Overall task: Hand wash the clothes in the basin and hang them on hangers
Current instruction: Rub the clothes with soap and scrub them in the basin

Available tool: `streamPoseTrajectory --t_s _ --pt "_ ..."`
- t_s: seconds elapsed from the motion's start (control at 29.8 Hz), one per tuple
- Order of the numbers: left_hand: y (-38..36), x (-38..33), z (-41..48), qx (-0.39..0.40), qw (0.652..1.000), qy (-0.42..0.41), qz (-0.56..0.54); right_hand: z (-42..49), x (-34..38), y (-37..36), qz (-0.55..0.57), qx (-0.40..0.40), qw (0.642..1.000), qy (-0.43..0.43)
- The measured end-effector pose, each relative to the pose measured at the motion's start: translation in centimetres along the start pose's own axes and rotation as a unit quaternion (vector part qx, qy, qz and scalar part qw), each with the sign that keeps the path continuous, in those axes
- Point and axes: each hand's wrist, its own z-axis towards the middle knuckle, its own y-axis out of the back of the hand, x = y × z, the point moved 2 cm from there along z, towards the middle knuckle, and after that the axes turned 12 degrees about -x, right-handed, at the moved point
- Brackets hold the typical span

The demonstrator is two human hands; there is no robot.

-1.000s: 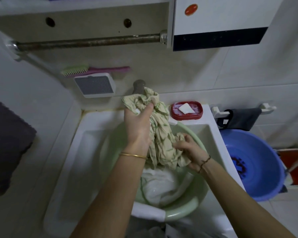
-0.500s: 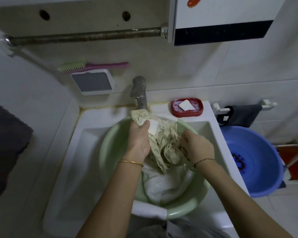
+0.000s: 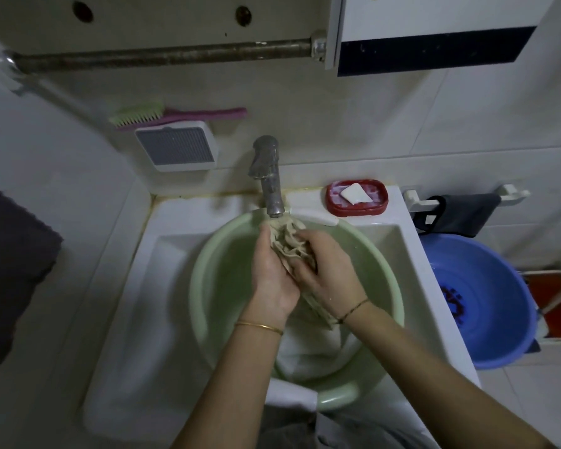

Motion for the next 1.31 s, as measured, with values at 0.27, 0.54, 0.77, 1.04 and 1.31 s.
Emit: streamPoseTrajectory --t_s 0.27,0.54,0.77,1.04,1.31 --pt "0.2 0.0 0.2 -0.008 0.999 0.032 -0.018 1.4 -0.1 -1.0 -0.134 0.001 0.991 -0.015" --pt "0.1 0.5 -0.3 0.003 0.999 0.04 -0.025 2.8 -1.5 -1.1 -0.15 -0.023 0.984 -0.092" --pt "-0.4 0.8 -0.7 0.018 0.999 0.035 -0.009 4.8 -2.1 -0.5 -0.142 -0.059 0.971 -0.181" --pt "-0.5 0.7 -1.0 0.016 0.999 0.037 -0.005 5.5 -1.6 -0.5 -0.148 -0.04 0.974 -0.165" --pt "-0.4 0.6 -0.8 0.017 0.999 0.044 -0.009 5.6 -0.9 -0.6 -0.148 -0.028 0.98 -0.134"
